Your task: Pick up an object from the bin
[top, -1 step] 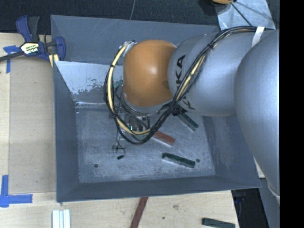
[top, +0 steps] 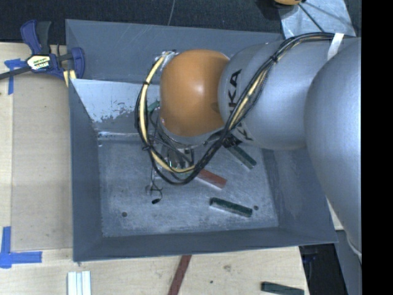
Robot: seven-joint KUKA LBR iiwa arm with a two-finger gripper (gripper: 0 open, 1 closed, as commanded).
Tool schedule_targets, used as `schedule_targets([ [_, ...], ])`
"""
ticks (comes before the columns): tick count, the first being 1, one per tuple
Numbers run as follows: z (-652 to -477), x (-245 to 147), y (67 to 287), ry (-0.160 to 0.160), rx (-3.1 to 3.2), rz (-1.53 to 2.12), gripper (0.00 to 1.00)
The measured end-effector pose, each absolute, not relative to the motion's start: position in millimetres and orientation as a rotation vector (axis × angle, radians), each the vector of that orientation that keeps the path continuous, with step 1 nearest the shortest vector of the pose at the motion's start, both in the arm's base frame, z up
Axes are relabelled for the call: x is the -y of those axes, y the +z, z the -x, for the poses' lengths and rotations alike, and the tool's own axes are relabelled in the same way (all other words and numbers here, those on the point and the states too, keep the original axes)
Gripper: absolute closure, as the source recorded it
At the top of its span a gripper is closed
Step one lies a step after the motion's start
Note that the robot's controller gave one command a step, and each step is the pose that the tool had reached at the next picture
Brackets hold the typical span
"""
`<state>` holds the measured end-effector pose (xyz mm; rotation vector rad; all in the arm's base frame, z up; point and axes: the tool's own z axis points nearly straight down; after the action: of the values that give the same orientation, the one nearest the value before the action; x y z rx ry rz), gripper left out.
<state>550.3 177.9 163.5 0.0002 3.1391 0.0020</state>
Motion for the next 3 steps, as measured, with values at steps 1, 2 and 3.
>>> schedule_targets([
  [1,-561.7,-152,110,0.005,-3.132,0.013,0.0],
  [2,-543.3,-117,83,-0.003,-3.152,0.009,0.0],
  [3,-551.4,-99,96,0.0,-3.126,0.193,0.0],
])
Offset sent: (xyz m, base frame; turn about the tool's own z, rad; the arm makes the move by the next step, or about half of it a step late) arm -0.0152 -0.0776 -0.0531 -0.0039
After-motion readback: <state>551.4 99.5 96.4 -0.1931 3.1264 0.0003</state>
